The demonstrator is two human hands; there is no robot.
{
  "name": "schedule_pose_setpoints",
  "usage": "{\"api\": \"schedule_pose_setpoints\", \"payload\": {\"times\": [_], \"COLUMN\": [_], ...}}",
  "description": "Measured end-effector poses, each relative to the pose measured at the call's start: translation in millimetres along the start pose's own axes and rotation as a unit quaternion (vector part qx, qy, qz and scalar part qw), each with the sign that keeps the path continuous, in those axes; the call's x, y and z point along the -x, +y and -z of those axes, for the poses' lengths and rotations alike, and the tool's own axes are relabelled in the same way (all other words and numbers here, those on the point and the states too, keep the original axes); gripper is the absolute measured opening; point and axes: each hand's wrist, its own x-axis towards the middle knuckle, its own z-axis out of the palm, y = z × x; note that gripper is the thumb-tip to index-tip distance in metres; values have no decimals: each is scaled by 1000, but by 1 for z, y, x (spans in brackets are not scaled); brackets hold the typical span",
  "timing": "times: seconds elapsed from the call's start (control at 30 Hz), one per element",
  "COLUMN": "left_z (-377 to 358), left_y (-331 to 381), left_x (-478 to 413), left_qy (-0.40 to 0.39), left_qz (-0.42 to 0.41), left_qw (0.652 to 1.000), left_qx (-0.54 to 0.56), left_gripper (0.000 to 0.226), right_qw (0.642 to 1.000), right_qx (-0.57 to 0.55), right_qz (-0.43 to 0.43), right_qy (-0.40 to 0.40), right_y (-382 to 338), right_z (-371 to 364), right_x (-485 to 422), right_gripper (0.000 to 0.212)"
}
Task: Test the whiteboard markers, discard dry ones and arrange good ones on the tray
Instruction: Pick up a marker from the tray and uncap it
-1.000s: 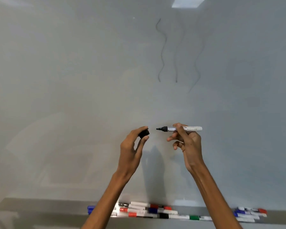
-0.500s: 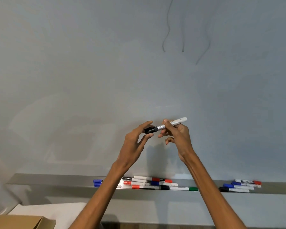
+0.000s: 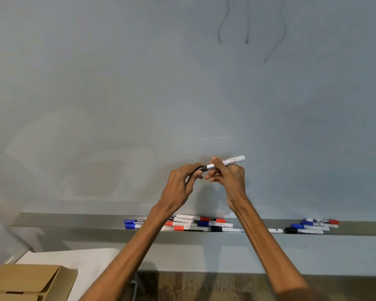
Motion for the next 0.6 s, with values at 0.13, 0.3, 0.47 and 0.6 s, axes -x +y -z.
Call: {"api": "schedule_pose_setpoints", "payload": {"times": [0.13, 0.3, 0.47, 0.6], "left_z": [-10, -11, -1, 1], "left_y": [-3, -12, -31, -45], "left_x": [6, 16, 28, 36], "left_qy": [32, 7, -48, -81], "left_qz": [-11, -36, -16, 53], "left_qw": [999, 999, 998, 995], "left_qx": [-4, -40, -40, -16], "left_gripper": [20, 22, 25, 28], "right_qw": [999, 998, 994, 985], "right_qx": [-26, -20, 9, 71], "right_qz": [-14, -43, -100, -140], "right_qy": [34, 33, -31, -65], "right_y": [7, 16, 28, 39], "right_z": [-3, -1, 8, 19], "right_x": [4, 6, 9, 10], "right_gripper": [23, 24, 33, 38]}}
